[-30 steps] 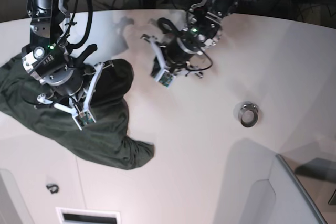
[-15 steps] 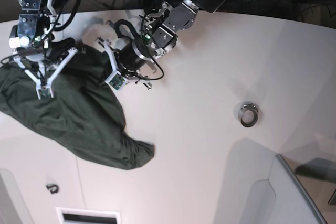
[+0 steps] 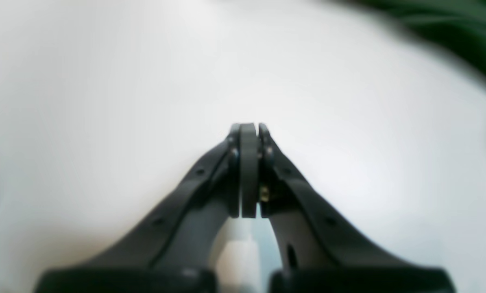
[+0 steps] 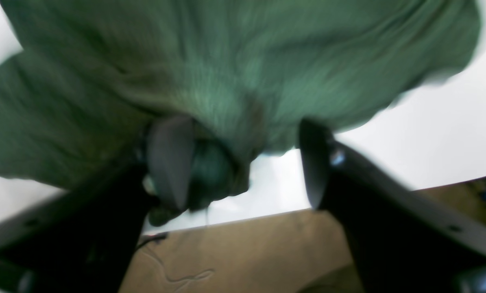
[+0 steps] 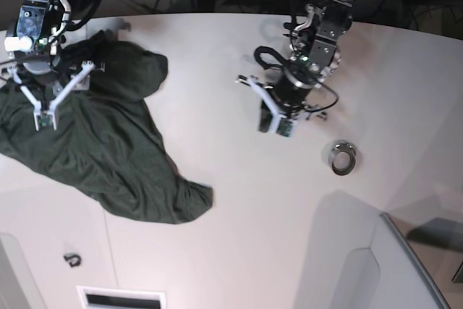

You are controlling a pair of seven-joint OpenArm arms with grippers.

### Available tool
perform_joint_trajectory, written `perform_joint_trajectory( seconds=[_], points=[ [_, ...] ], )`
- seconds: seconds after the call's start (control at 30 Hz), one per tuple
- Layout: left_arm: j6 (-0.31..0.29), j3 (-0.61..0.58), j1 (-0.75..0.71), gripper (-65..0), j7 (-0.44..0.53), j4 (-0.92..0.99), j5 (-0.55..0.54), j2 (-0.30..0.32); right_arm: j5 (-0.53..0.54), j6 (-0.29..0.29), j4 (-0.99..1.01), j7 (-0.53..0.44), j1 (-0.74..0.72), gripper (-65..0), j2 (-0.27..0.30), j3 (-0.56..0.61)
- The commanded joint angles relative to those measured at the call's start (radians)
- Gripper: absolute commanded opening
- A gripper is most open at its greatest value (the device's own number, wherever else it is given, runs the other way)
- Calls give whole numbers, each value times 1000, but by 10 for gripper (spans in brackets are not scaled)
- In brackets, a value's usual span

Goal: Layout the t-shirt on the table in an organized manner, then fold the t-shirt properly
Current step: 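Drag the held fabric with the right gripper across the shirt and release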

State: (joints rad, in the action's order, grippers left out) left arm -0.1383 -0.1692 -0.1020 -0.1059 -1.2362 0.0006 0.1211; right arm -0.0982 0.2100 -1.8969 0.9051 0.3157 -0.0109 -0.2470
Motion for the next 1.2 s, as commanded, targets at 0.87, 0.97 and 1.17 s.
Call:
perform_joint_trajectory(
  seconds=[0.87, 0.97, 1.17],
  points=[
    [-4, 323, -224, -650, 27, -127, -7, 50, 8, 68, 933, -298, -593, -557, 42, 556],
    [-4, 323, -222, -650, 27, -126, -9, 50, 8, 72, 834, -294, -553, -621, 41, 558],
    [-4, 323, -215, -650, 27, -124, -6, 50, 8, 75, 422, -172, -441, -648, 47, 559]
  ],
)
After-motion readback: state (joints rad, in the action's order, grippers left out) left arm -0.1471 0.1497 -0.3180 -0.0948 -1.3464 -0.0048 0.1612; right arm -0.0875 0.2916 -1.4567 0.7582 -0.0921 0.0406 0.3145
